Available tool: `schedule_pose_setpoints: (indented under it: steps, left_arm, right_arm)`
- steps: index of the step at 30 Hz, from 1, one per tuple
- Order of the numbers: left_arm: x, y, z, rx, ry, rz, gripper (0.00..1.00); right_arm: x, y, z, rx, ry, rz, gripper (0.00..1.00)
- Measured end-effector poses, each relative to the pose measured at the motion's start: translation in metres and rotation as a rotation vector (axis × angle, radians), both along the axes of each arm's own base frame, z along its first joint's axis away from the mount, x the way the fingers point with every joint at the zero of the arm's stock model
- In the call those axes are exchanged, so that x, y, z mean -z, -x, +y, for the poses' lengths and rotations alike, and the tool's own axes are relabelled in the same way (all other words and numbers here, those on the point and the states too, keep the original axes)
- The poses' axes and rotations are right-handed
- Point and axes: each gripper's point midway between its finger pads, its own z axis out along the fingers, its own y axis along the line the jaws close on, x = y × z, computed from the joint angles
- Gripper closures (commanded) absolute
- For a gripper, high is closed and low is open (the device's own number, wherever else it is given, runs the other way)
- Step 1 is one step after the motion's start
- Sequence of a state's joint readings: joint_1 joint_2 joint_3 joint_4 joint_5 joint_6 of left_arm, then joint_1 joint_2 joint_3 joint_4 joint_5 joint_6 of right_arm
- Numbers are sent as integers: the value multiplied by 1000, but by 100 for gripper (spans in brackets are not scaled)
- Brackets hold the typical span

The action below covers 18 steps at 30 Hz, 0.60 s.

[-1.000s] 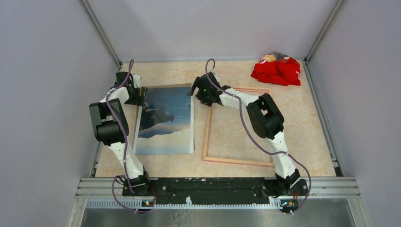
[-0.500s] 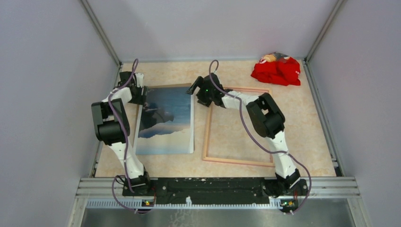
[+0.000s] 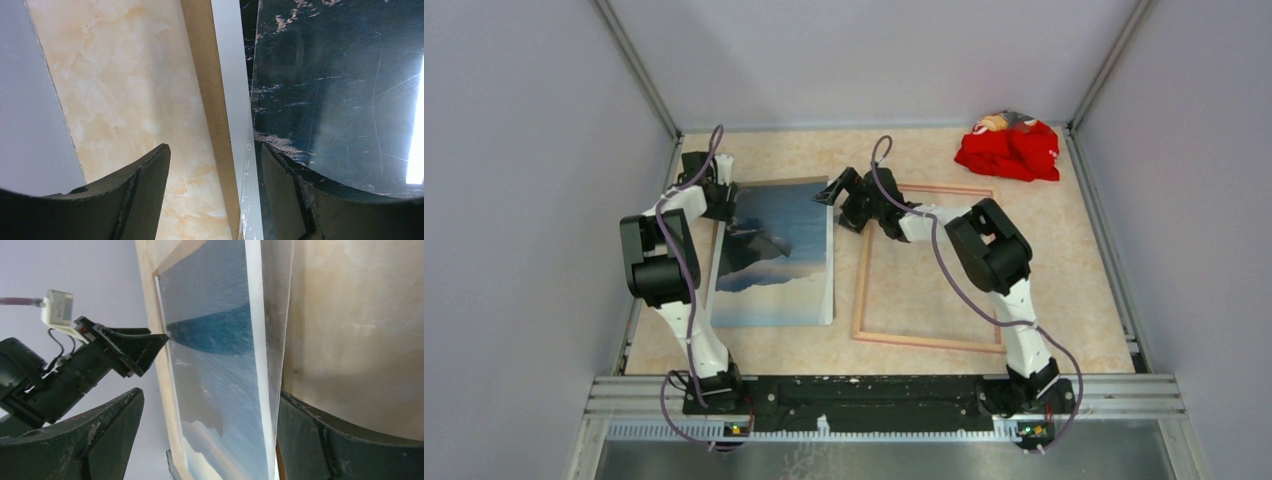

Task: Put the photo into the frame
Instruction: Pick up the photo frame item at the center of the board.

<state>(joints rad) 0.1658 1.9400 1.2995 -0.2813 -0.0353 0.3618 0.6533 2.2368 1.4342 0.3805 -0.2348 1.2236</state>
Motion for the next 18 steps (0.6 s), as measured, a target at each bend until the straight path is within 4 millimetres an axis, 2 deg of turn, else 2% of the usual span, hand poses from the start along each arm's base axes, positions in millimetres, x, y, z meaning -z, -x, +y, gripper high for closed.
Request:
schedule_pose_setpoints:
  steps: [9, 15, 18]
  left_arm:
    - [0, 0, -1, 4, -9, 0, 27]
    - [0, 0, -2, 6, -9, 1, 28]
    - [0, 0, -2, 6, -10, 1, 28]
  right_arm:
    - [-40, 7, 4, -31, 4, -89, 7]
    - [-32, 9, 2, -43, 119, -88, 7]
    - [-37, 5, 5, -46, 206, -104, 8]
